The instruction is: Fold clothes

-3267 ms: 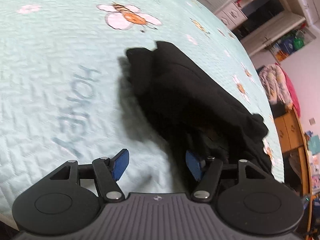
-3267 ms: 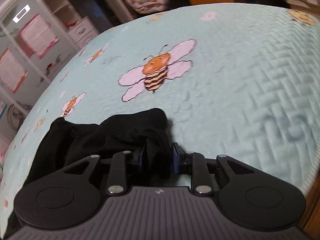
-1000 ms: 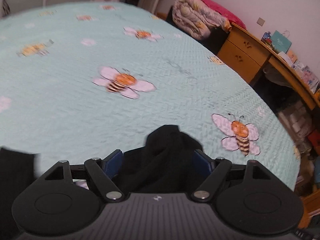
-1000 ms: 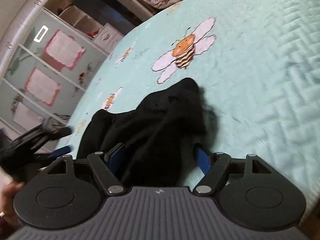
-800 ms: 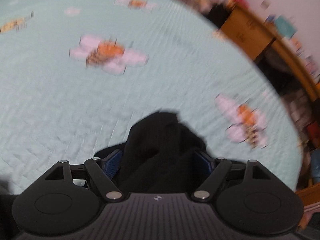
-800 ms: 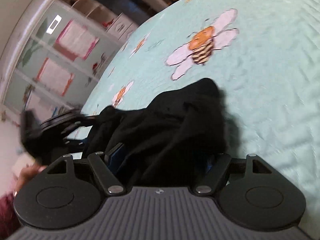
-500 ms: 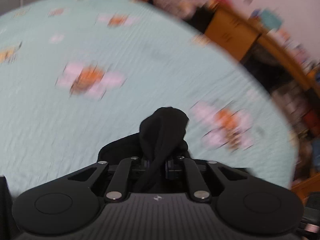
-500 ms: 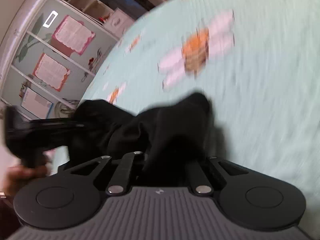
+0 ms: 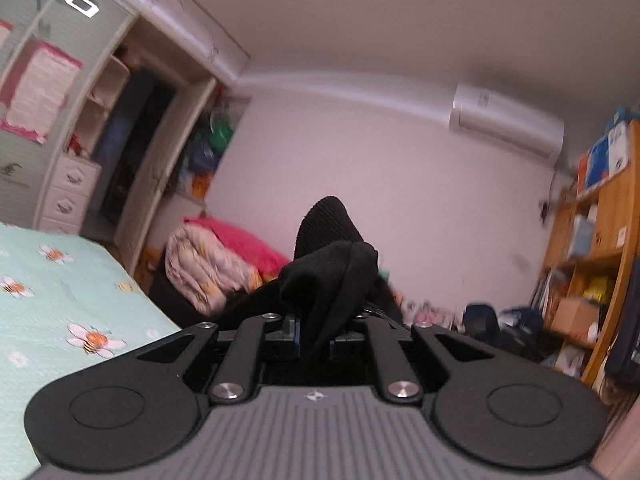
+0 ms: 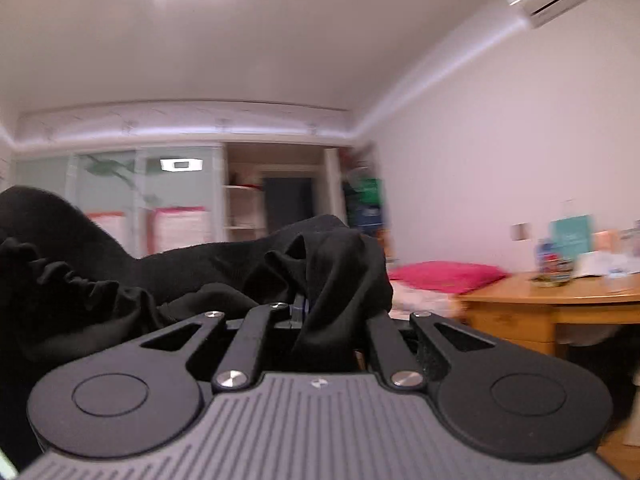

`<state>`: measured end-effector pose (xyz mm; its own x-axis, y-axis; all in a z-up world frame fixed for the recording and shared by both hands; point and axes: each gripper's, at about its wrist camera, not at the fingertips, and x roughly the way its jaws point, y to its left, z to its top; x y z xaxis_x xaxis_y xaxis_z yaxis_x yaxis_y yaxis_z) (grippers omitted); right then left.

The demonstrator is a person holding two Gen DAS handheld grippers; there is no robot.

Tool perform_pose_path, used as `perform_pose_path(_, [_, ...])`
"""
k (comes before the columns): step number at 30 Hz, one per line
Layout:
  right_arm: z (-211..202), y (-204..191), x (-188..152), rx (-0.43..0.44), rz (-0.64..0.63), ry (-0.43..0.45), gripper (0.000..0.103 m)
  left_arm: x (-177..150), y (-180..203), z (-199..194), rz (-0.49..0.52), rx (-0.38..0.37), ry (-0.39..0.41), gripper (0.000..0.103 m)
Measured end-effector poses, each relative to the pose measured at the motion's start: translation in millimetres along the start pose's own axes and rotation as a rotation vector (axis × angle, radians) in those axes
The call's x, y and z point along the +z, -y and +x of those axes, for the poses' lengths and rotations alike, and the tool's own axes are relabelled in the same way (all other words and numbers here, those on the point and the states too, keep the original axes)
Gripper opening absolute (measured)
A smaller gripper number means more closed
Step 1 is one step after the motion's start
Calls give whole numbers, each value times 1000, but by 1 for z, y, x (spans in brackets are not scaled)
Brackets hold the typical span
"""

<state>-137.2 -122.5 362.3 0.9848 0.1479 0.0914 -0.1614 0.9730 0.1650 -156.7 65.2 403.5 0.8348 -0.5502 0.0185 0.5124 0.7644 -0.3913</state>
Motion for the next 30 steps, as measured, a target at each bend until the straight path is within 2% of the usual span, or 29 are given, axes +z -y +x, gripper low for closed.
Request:
perform_pose_path(3, [19, -26, -14, 154, 48, -88, 6, -7, -26, -45, -28, 76, 19, 10])
perform_pose_path(6, [44, -61, -47, 337, 88, -219, 7, -30, -71, -97, -95, 211, 28, 10])
perform_pose_path(11, [74, -176, -117, 616, 17, -419, 7, -67, -123, -207, -175, 472, 82, 10])
perform_pose_path(18, [46, -352, -198, 895, -133, -568, 7, -109, -155, -348, -247, 794, 197, 10])
perform_pose_path(21, [30, -407, -231, 958, -174, -628, 7, -126, -173, -387, -286, 904, 195, 10])
perform_pose_path(23, [28, -432, -252, 973, -194, -681, 9, -141, -186, -404, -323, 962, 160, 11])
perform_pose_path(25, [21, -453, -275, 967, -239, -746, 14, -162, -204, -413, -397, 1012, 112, 11])
perform_pose_path(27, [15, -461, -296, 962, -266, -854, 22, -184, -217, -420, -466, 1046, 62, 11])
perform_pose_path(29, [11, -453, -309, 937, -262, -956, 23, -204, -226, -429, -542, 1059, 29, 11])
perform_pose_path(30, [9, -437, -309, 927, -230, -970, 23, -213, -227, -436, -572, 1057, 22, 10])
